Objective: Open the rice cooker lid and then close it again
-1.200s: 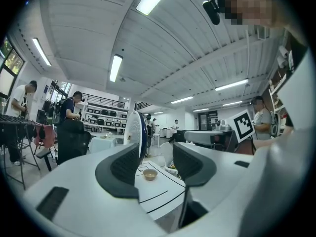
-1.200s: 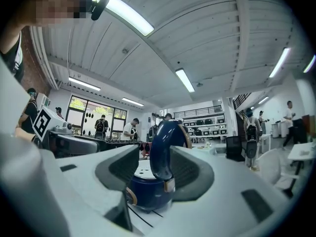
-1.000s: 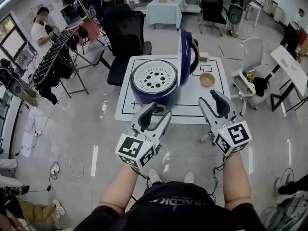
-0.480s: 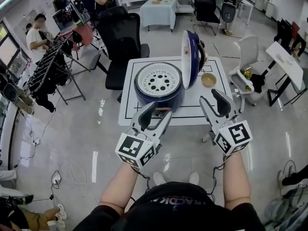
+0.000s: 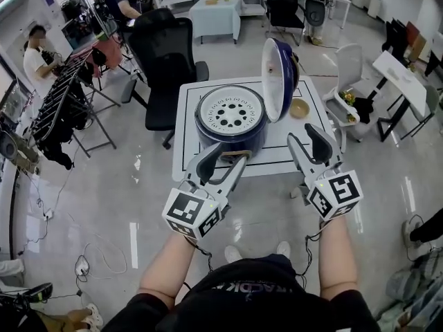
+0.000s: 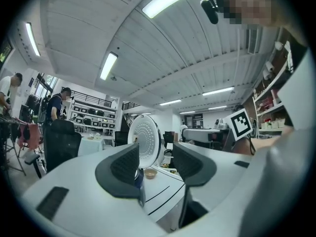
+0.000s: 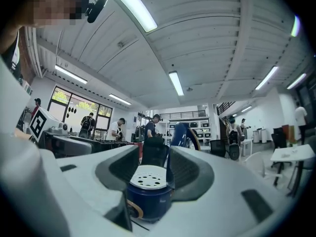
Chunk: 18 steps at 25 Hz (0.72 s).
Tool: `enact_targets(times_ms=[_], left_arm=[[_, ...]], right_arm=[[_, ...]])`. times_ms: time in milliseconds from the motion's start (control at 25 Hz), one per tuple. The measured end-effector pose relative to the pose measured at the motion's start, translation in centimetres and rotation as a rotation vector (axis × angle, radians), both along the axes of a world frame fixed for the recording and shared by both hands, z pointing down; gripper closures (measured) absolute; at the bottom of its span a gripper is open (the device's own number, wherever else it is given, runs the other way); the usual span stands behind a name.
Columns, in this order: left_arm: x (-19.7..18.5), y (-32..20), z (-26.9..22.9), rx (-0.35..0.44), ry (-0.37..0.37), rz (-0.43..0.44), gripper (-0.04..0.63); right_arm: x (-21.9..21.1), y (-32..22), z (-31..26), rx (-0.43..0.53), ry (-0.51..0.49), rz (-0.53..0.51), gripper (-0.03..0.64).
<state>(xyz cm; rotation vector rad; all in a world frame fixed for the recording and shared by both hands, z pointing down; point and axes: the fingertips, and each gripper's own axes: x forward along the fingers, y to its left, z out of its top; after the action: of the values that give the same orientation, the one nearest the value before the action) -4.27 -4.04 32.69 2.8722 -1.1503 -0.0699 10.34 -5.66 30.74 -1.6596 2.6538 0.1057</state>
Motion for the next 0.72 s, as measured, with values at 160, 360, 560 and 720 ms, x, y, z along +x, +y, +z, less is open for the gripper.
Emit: enact_targets(times_ms=[160, 360, 560, 720], left_arm=[[-1.1, 0.1, 0.3, -0.005, 0.006, 0.016, 0.391], [-0.9, 0.2, 0.7, -0.013, 0.01, 0.032, 0.391], [-0.7, -0.7, 0.9, -0.018, 0.006, 0.014, 0.391], [-0.1, -2.2, 0.7, -0.016, 0.001, -0.007, 0.391]], right_arm=[[-0.6, 0.5, 0.2, -0.007, -0.008, 0.033, 0.437], [0.6, 0.4, 0.6, -0.013, -0.007, 0.072, 0.437], [3.0, -1.1, 0.4, -0.014, -0.039, 0.11, 0.437], [5.0, -3.5, 0.2, -0.02, -0.075, 0.123, 0.437]])
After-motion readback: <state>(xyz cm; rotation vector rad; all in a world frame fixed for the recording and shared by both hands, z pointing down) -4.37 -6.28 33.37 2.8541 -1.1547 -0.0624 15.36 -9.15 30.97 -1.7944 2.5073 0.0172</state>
